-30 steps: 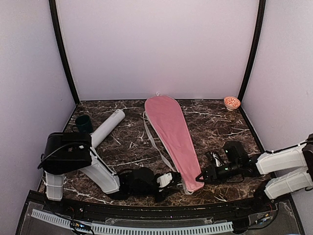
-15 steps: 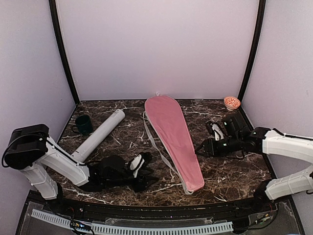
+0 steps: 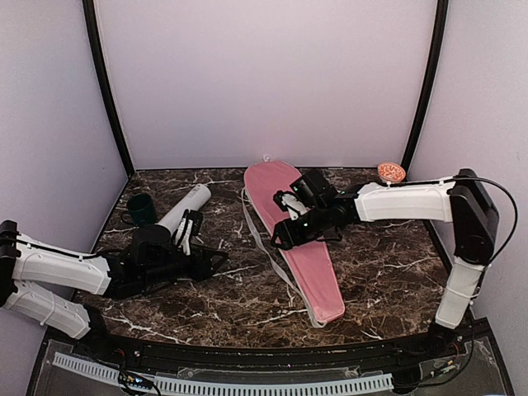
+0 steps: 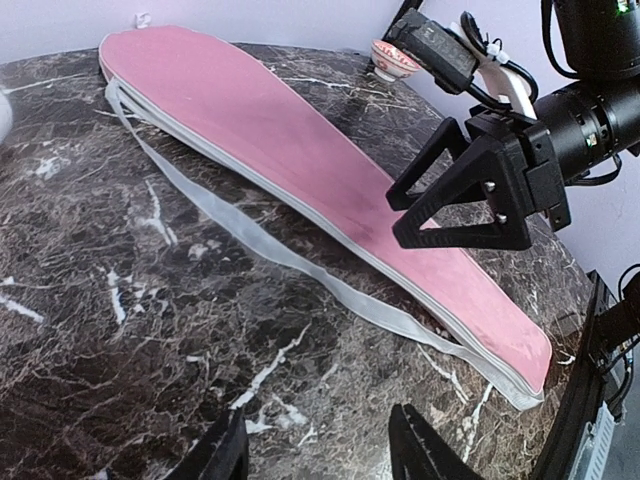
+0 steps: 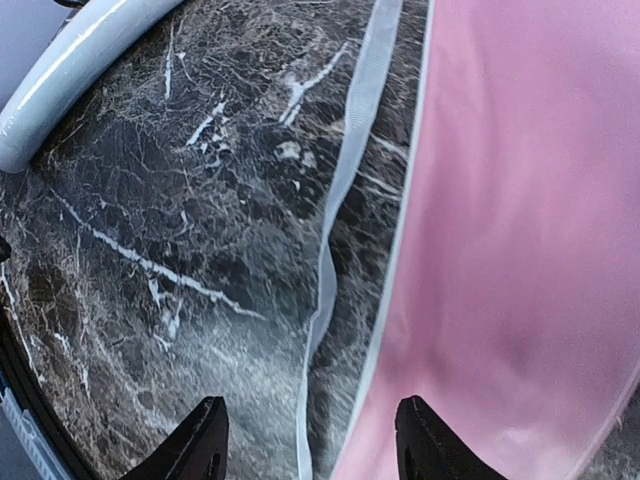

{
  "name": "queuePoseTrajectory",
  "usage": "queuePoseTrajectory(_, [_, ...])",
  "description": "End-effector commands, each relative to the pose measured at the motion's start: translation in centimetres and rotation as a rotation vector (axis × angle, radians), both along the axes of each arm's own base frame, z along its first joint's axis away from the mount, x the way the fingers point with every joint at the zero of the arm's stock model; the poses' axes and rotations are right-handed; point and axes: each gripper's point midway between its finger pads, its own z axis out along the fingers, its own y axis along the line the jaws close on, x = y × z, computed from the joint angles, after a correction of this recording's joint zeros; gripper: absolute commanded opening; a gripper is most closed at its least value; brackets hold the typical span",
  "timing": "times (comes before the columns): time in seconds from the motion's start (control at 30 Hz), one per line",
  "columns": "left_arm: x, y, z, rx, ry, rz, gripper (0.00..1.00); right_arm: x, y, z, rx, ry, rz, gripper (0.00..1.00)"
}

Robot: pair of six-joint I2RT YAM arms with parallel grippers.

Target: Pack up the badminton gear

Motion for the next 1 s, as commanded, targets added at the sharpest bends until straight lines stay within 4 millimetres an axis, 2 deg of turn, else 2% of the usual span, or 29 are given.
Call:
queuePoseTrajectory(0.0, [-0.3,2.1,-1.1,0.02,0.06,0.044,0.5,1.0,3.1,-1.1,-0.05,-0.033,0.057,0.58])
queuePoseTrajectory(0.2, [-0.5,2.8,-0.9,0.014,0.057,0.055,0.5,3.4,5.4,-3.3,-0.13,-0.063,0.038,0.58])
queuePoseTrajectory(0.4, [-0.4,3.0,-0.6,0.016,0.046,0.062,0.5,4.9,6.4,-5.9,-0.206,-0.07,0.021,0.58])
queuePoseTrajectory(0.5, [-0.4,3.2,-0.4,0.021,0.032,0.067,0.5,4.7,7.0,-6.6,-0.215,-0.065,0.047,0.45])
queuePoseTrajectory(0.53, [-0.3,3.3,-0.3,0.024,0.028,0.069,0.5,4.4,7.3,-6.6,-0.21,-0.065,0.062,0.33])
queuePoseTrajectory(0.67, [-0.2,3.4,0.1,0.027,0.014,0.077,0.5,2.3,7.9,-6.5,-0.219,-0.058,0.123,0.0])
queuePoseTrajectory(0.73, [-0.1,3.5,0.2,0.027,0.008,0.081,0.5,1.3,7.6,-5.9,-0.213,-0.05,0.124,0.0])
queuePoseTrajectory(0.87, [0.0,3.5,0.3,0.035,0.005,0.083,0.5,-1.8,4.7,-6.2,-0.193,0.012,0.112,0.0])
queuePoseTrajectory(0.97, [0.2,3.5,0.1,0.048,0.004,0.085,0.5,-5.1,2.5,-6.8,-0.178,0.061,0.126,0.0])
